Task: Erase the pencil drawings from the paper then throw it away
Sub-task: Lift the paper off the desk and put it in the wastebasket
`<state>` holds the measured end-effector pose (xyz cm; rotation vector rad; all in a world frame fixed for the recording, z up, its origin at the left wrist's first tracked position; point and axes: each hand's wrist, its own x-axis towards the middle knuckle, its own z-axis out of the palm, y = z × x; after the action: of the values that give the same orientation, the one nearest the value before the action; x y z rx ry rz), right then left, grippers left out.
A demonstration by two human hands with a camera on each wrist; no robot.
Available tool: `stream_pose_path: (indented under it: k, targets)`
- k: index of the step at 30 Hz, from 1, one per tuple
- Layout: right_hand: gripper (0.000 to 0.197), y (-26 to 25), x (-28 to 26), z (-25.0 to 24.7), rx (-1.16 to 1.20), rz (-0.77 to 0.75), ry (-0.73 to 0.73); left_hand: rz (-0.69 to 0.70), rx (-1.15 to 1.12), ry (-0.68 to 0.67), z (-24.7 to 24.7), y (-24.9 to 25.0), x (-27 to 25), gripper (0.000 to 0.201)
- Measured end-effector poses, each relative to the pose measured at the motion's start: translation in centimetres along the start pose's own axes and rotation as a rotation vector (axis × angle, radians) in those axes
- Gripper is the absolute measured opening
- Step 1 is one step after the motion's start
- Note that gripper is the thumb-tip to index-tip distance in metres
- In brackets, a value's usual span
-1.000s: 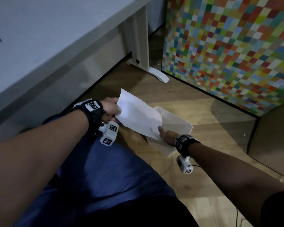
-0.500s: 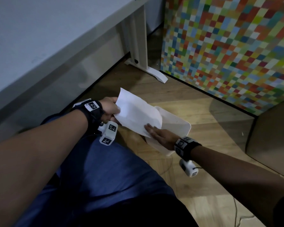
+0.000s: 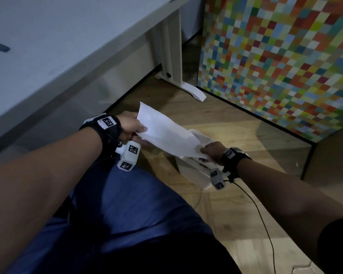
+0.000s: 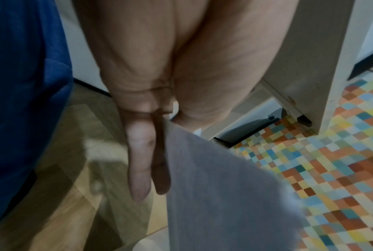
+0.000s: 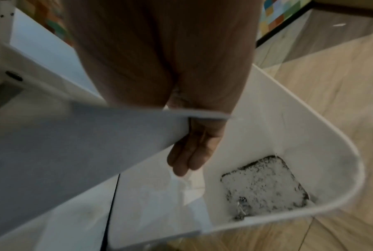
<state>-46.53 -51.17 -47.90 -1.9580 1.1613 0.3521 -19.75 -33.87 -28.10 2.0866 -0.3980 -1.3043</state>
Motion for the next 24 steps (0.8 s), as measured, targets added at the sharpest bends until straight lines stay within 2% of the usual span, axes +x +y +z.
stream_pose_path:
  k: [3, 4, 5, 7, 10, 13, 15, 17, 19, 21, 23, 24]
  targets:
    - [0.014, 0.2, 0.6, 0.7, 0.286, 0.183, 0.030, 0.008, 0.225, 0.113, -0.2, 0.1, 0.0, 0.046]
    - [0.016, 0.1, 0.5, 0.6, 0.317, 0.186, 0.055, 0.005, 0.291, 0.152, -0.2, 0.2, -0.1, 0.051]
    - [0.027, 0.5, 0.8, 0.6, 0.284, 0.185, 0.056, 0.005, 0.334, 0.193, -0.2, 0.3, -0.1, 0.054]
    - [0.037, 0.8, 0.5, 0.5, 0.257, 0.199, 0.087, -0.001, 0.421, 0.254, 0.0, 0.4, -0.4, 0.052]
    - [0.032, 1.3, 0.4, 0.3, 0.409, 0.201, 0.106, -0.011, 0.533, 0.306, 0.0, 0.5, -0.7, 0.060]
    - [0.023, 1.2, -0.2, 0.2, 0.572, 0.211, 0.092, -0.008, 0.594, 0.310, 0.1, 0.9, -1.5, 0.056]
    - [0.019, 1.2, -0.8, 0.0, 0.662, 0.220, 0.100, 0.021, 0.613, 0.289, 0.2, 1.5, -1.9, 0.074]
    - [0.030, 1.1, -1.7, -0.9, 0.714, 0.228, 0.097, 0.064, 0.608, 0.279, 0.1, 2.4, -2.7, 0.086]
    - [0.041, 0.2, -3.0, -2.4, 0.753, 0.179, 0.088, 0.136, 0.595, 0.287, 0.0, 4.1, -5.4, 0.084]
    - [0.032, -2.2, -5.4, -5.1, 0.784, 0.091, 0.057, 0.222, 0.600, 0.339, -0.9, 6.1, -8.4, 0.069]
    - [0.018, -4.6, -8.4, -8.6, 0.774, -0.014, 0.004, 0.303, 0.565, 0.383, -2.7, 8.0, -11.4, 0.064]
    - [0.016, -5.6, -9.9, -10.6, 0.754, -0.070, 0.025, 0.333, 0.520, 0.389, -3.6, 9.0, -12.9, 0.063]
